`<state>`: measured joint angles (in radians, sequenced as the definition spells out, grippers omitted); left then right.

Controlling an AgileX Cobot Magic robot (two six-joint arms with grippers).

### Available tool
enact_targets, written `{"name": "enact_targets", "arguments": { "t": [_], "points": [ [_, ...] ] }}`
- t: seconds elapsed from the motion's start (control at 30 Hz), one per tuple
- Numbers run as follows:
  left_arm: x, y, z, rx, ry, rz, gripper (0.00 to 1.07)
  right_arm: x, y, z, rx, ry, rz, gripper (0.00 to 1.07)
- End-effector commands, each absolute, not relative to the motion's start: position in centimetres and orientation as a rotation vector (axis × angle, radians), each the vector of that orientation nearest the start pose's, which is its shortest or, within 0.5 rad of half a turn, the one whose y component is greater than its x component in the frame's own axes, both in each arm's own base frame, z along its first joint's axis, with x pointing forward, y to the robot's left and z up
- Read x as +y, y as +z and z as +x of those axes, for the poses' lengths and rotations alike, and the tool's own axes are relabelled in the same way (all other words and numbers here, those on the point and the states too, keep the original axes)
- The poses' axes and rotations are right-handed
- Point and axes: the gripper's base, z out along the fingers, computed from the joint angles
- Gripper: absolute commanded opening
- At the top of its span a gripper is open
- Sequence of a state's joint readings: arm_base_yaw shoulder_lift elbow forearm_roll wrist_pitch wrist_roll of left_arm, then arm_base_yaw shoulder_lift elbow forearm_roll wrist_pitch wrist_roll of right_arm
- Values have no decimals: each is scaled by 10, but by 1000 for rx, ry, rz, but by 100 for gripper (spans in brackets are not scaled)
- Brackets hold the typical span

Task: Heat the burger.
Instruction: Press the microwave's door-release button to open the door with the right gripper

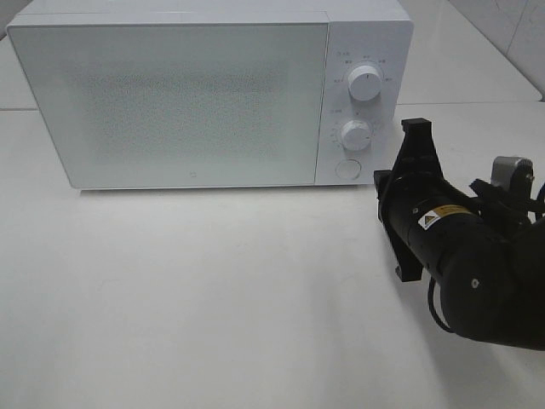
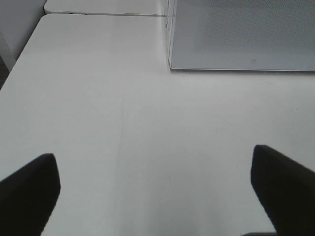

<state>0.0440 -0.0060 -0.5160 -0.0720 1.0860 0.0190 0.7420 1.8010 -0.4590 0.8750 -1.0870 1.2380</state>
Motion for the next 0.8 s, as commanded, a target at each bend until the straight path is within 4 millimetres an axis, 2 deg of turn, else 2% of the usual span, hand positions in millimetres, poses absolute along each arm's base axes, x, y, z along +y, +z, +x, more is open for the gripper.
{"name": "enact_targets", "arguments": {
  "t": [0.03, 0.5, 0.6, 0.8],
  "points": [
    [-6, 281, -10, 2018, -40, -22, 98, 136, 131, 241, 1461, 972, 1357, 0],
    [-6, 281, -10, 2018, -40, -22, 98, 148, 114, 272, 1493, 975, 1406, 0],
    [-6, 281, -10, 2018, -40, -22, 98, 149, 113, 273, 1485, 977, 1413, 0],
    [-6, 281, -10, 2018, -40, -22, 98, 149, 107, 288, 1481, 962, 1452, 0]
  ]
}}
